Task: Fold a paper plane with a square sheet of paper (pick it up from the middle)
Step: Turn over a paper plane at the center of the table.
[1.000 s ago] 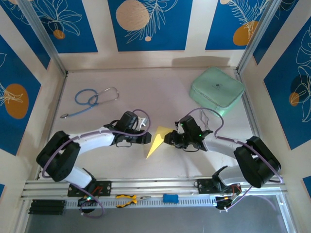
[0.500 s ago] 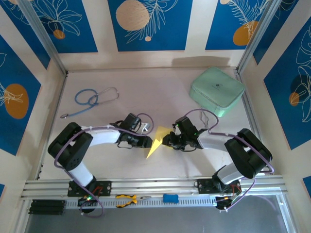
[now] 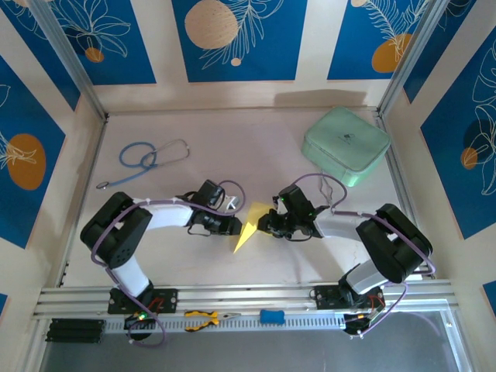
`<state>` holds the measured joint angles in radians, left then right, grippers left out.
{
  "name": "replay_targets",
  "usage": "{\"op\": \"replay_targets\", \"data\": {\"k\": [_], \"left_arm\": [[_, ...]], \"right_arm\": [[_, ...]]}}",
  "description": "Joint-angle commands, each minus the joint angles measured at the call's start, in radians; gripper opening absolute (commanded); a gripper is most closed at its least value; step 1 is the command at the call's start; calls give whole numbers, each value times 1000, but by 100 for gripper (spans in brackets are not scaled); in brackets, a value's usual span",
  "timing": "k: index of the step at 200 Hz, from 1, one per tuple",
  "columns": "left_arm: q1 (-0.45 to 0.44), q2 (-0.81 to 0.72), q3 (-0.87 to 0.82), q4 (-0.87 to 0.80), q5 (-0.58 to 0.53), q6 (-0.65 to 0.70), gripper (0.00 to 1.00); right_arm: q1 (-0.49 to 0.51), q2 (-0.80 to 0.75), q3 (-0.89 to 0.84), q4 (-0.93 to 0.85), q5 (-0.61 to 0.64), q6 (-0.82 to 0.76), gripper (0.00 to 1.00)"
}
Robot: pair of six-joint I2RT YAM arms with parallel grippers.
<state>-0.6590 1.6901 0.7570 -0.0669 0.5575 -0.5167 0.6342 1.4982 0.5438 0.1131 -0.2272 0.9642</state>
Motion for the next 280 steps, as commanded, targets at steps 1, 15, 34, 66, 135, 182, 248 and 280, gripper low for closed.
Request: {"op": "replay_targets", "data": {"k": [1,15,34,66,135,182,248,280], "left_arm": [[-6,20,22,18,39,12,25],[-7,26,24,21,50,12,26],[-8,37,28,34,78,11,27],[-15,53,38,50,114,9,28],[-21,61,43,61,130,-2,28],[-26,81,48,73,157,-3,24],[-37,114,57,112,191,-30,21],[-36,78,58,72,136,-26,8]], "right_arm": [[9,20,-7,22,-31,17,22],[9,28,-5,30,-33,18,22],[10,39,-4,39,-35,19,23],[10,54,-8,58,-45,24,22],[10,67,-21,83,-54,31,21],[7,54,-27,86,-57,32,21],[2,43,-44,101,-61,37,21],[-6,16,-49,90,-59,38,21]]}}
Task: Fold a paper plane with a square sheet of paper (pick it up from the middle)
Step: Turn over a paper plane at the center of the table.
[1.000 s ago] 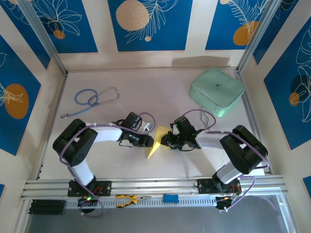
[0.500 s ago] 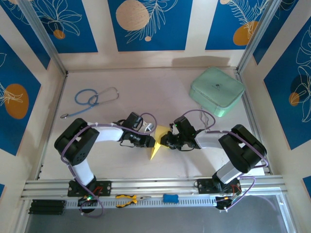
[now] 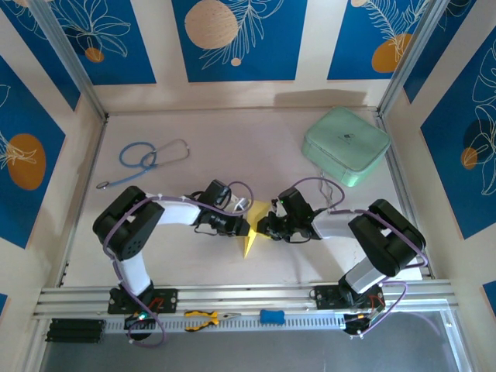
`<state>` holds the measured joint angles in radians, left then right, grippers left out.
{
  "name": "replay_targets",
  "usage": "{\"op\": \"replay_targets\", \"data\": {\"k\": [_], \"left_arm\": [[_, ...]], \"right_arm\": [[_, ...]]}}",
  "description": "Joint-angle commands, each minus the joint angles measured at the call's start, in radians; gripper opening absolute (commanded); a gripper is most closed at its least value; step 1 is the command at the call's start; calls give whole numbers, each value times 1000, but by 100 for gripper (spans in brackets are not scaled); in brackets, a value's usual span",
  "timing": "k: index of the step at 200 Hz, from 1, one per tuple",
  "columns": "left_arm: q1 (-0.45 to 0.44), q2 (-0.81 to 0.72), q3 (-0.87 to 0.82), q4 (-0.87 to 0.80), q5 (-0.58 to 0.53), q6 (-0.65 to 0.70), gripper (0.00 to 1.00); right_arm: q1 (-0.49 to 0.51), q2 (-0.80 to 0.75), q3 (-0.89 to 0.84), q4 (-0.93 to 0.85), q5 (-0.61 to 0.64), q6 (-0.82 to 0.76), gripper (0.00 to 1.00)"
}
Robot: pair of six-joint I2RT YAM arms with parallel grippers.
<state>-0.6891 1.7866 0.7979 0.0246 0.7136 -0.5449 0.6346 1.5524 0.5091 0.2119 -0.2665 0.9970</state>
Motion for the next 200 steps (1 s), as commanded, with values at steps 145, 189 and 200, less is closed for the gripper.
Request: {"op": "replay_targets", "data": {"k": [145,189,200], "left_arm": [[-8,-187,127,-530,-739,27,0],[-8,-172,131,-531,-721,30,4],[-8,-168,135,-528,-714,30,6]], "right_arm": [[12,-245,33,-243,130,-37,24],[17,-220,38,-227,126,-35,24],[19,-216,37,-226,125,-35,24]]}}
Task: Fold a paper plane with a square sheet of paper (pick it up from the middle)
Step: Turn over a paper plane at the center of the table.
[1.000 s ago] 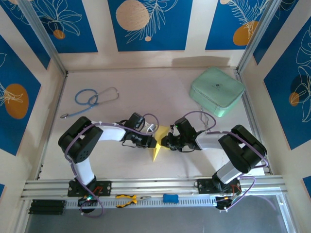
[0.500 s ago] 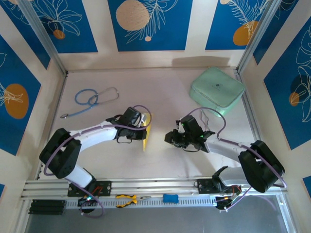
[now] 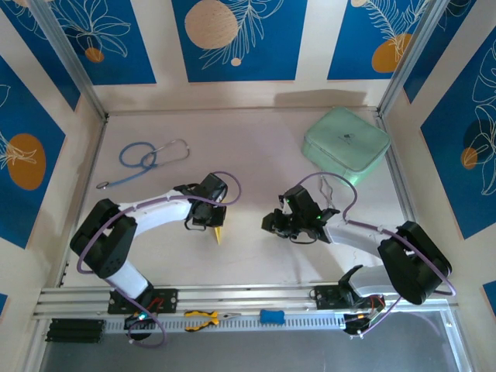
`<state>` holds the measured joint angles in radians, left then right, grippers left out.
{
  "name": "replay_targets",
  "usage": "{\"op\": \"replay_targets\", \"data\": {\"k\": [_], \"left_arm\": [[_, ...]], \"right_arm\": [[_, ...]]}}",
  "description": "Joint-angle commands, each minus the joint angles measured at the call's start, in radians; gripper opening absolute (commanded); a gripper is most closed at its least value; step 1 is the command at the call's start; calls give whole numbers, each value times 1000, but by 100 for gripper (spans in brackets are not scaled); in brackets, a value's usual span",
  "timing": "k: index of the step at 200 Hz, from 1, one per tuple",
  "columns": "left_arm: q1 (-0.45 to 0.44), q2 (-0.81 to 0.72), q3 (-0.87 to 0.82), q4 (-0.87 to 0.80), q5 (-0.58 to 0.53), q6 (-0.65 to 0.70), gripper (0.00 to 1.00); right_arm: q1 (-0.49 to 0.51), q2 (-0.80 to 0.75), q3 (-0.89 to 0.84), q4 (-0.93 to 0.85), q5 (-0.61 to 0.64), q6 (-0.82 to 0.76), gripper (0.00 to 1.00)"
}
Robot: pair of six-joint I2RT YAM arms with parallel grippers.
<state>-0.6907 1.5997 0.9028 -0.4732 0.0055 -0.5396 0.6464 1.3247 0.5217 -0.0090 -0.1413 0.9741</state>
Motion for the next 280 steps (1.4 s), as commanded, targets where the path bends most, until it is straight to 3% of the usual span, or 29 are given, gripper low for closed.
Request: {"op": "replay_targets", "data": {"k": [1,148,280], "left_arm": [[-7,20,30,-30,-5,25,6],[-9,50,54,-10,48,18,18],[-70,160,141,-83,-65,35,24]], "right_arm": [[8,12,25,-5,0,-11,25],[31,102,46,41,-34,-9,24],[32,90,39,29,-20,-10,25]]}}
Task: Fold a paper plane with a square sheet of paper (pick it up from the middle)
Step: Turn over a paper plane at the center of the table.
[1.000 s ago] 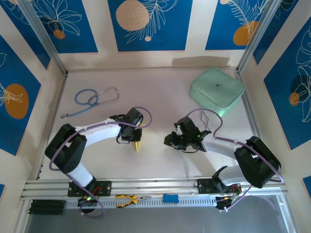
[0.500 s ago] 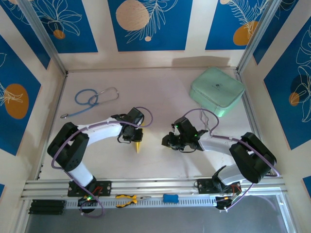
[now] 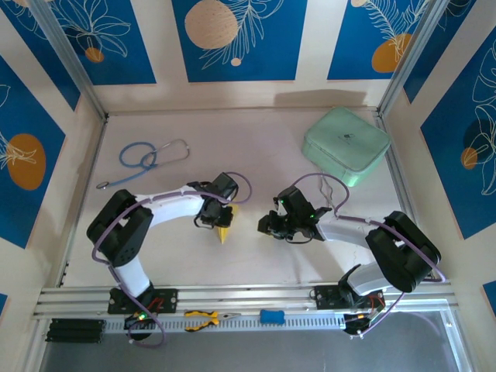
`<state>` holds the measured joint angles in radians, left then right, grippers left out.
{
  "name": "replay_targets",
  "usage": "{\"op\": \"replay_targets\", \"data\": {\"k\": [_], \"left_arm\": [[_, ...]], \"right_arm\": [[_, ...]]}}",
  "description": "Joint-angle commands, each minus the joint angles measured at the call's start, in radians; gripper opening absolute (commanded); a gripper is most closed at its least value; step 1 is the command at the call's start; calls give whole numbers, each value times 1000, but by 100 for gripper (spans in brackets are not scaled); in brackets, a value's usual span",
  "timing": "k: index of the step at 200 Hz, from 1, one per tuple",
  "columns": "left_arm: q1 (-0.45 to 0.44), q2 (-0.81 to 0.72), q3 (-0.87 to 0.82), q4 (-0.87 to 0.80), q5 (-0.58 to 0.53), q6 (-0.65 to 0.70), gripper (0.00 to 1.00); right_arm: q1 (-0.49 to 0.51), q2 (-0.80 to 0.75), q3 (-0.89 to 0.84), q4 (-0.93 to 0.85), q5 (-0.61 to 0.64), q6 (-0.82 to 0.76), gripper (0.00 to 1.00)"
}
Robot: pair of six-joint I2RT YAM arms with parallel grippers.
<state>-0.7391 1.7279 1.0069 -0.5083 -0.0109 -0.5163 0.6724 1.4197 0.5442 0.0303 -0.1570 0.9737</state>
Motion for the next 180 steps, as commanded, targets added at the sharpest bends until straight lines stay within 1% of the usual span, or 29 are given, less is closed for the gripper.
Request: {"op": "replay_targets", "data": {"k": [1,29,53,65,77,101,119,146,180], "left_arm": [[-22,32,38,-49,-49,12,24],[-41,71,64,-79,-83,4,27],[-57,106,71,-95,-126,-9,33],[-60,118,70,-92,-129,-19,35],[-62,128,71,-88,-129,-27,36],[-65,135,70,-83,-133,-58,44],[-65,142,64,-68,-122,-88,48],[-71,148,58,-58,-109,-147,50],[-95,142,79,-94,-150,-204,51]], "right_arm": [[6,-6,15,-10,-4,-10,25],[2,-25,3,-12,0,-11,24],[-4,-50,-12,-17,6,-14,25],[-8,-67,-21,-22,11,-14,25],[-12,-87,-30,-29,15,-16,25],[-25,-131,-46,-48,24,-23,25],[-34,-160,-57,-61,28,-28,25],[-45,-192,-75,-66,22,-33,26],[-53,-210,-82,-71,4,-46,26]]}}
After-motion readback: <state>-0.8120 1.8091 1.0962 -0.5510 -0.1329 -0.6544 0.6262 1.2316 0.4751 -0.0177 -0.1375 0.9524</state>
